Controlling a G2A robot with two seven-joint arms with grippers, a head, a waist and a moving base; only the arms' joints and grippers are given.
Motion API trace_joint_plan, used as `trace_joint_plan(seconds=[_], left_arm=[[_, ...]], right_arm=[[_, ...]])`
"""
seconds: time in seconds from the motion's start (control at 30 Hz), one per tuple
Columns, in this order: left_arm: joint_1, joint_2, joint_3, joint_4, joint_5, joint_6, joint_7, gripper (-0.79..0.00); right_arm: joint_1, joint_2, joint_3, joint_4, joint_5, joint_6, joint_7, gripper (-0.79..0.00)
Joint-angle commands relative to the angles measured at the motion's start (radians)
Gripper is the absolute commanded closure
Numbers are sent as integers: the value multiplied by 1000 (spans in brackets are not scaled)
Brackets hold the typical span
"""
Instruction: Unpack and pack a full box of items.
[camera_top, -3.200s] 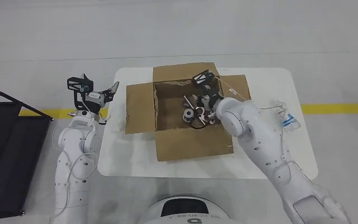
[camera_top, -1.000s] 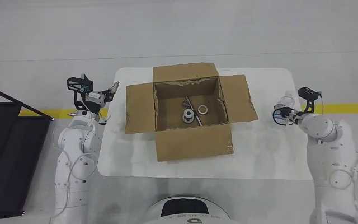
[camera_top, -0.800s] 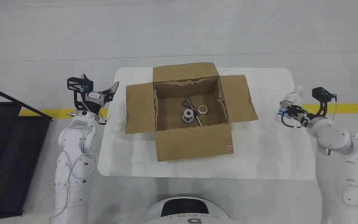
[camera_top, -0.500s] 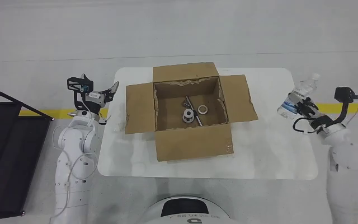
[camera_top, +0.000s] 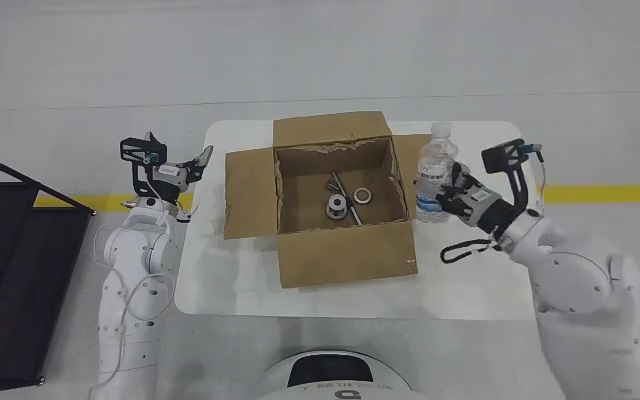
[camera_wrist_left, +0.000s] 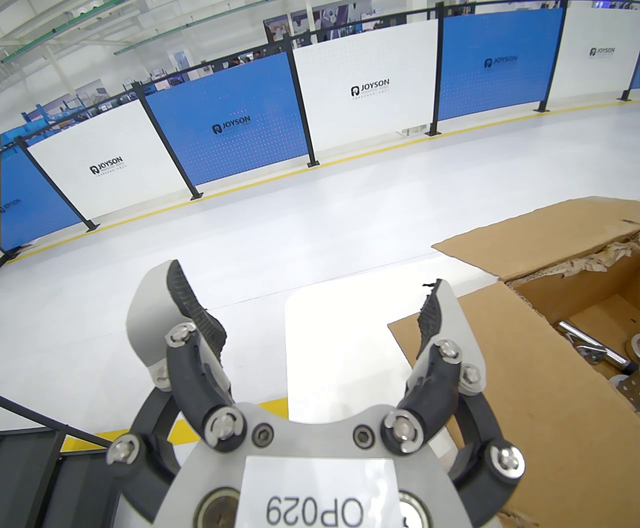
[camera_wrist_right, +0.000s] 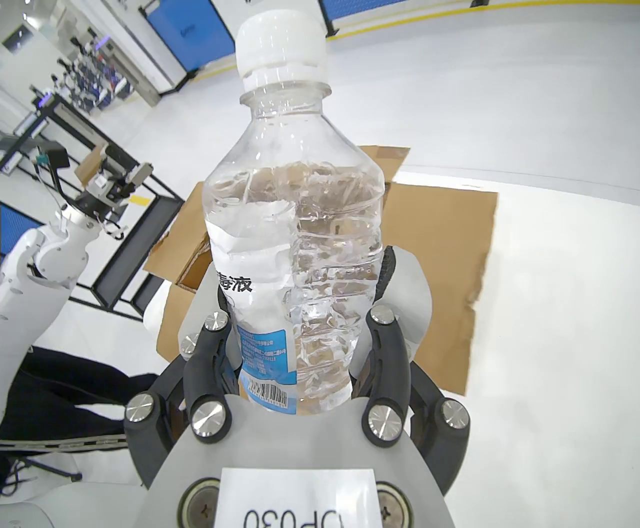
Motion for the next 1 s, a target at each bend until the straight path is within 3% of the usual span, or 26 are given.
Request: trace_joint_plan(seconds=[0.0, 0.17, 0.3, 0.7, 0.73, 0.8, 0.87, 0.93, 0.97], left_arm=[[0, 0, 0, 0, 0, 0, 0, -785], [0, 0, 0, 0, 0, 0, 0, -785], [0, 0, 0, 0, 0, 0, 0, -785], [0, 0, 0, 0, 0, 0, 0, -785], [0, 0, 0, 0, 0, 0, 0, -785], [0, 0, 0, 0, 0, 0, 0, -785], [0, 0, 0, 0, 0, 0, 0, -785], [0, 0, 0, 0, 0, 0, 0, -785], [0, 0, 0, 0, 0, 0, 0, -785]], right_arm=[[77, -3, -108, 27, -51, 22, 22, 0], [243, -19, -328, 124, -285, 149, 2, 0], [313, -38, -461, 179, -362, 212, -14, 0], [524, -96, -795, 530, -704, 195, 151, 0], [535, -102, -802, 546, -699, 206, 147, -15], [550, -112, -816, 569, -698, 219, 143, -252], [559, -119, -824, 580, -691, 222, 143, -296], [561, -124, -821, 577, -679, 226, 138, -434], [560, -125, -812, 570, -667, 227, 136, -434]])
